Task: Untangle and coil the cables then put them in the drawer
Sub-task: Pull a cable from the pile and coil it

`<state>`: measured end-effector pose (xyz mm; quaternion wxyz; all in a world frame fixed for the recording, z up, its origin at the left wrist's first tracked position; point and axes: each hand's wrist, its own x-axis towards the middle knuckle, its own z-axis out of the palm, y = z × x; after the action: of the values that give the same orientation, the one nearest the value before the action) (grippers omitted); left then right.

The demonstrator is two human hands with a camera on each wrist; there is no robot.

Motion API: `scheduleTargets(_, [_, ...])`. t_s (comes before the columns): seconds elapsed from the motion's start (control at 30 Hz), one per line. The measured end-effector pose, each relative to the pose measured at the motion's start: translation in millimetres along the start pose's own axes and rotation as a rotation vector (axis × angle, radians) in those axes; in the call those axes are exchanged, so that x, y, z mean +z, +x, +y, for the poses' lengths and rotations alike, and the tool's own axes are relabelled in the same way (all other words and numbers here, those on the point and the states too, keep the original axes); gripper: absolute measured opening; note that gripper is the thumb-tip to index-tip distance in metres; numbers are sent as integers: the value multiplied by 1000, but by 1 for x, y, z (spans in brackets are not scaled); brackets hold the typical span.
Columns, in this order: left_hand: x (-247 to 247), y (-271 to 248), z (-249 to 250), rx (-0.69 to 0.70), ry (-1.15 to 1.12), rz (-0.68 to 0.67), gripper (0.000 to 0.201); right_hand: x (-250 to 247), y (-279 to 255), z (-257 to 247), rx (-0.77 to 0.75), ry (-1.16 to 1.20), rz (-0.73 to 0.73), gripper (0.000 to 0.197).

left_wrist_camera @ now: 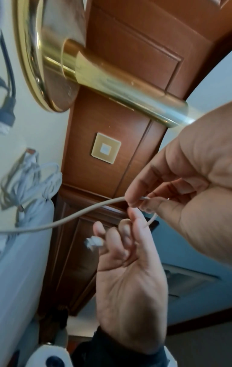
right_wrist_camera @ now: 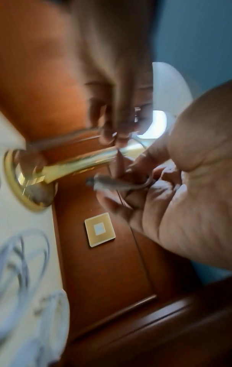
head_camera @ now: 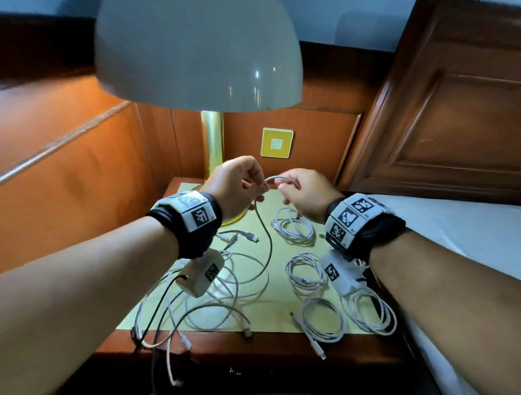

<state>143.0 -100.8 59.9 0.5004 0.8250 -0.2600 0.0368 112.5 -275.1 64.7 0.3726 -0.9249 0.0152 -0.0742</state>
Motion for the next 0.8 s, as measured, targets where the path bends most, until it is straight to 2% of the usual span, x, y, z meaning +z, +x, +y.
scheduleTargets(0.03, [-1, -3, 7, 13, -43, 12, 17, -7, -2, -8, 39, 110, 7, 18])
scheduleTargets(0.1, [0, -10, 17, 3, -100, -9, 24, -24, -13, -25, 151, 321, 55, 28])
scheduleTargets(0.17, [3, -20, 24, -61, -49, -149, 29, -48, -30, -49, 190, 557, 103, 29])
scheduleTargets(0.23, [8, -31, 27, -84, 187, -323, 23, -73, -47, -71, 169, 813, 143, 28])
scheduleTargets(0.27, [10, -36, 26, -80, 327, -368, 16, -85, -56, -82, 152, 907, 179, 28])
scheduleTargets(0.3, [10, -41, 27, -80, 433, -385, 6, -97, -64, -91, 130, 967, 226, 28])
scheduleTargets(0.33, [8, -45, 27, -96, 501, -370, 4, -106, -73, -98, 113, 1007, 267, 29])
scheduleTargets(0.37, [4, -47, 26, -120, 540, -325, 12, -113, -81, -104, 100, 1026, 290, 28])
scheduleTargets(0.47, [-14, -50, 31, -183, 535, -125, 20, -118, -106, -107, 73, 898, 246, 27])
scheduleTargets(0.57, [-33, -47, 45, -116, 451, 32, 21, -101, -131, -94, 5, 424, 137, 25])
scheduleTargets(0.67, [-42, -45, 67, 45, 333, 4, 23, -74, -143, -79, -57, 91, 29, 12])
scheduleTargets(0.8, [-47, -49, 108, 133, 60, -44, 27, -40, -143, -77, -109, -81, -6, 70])
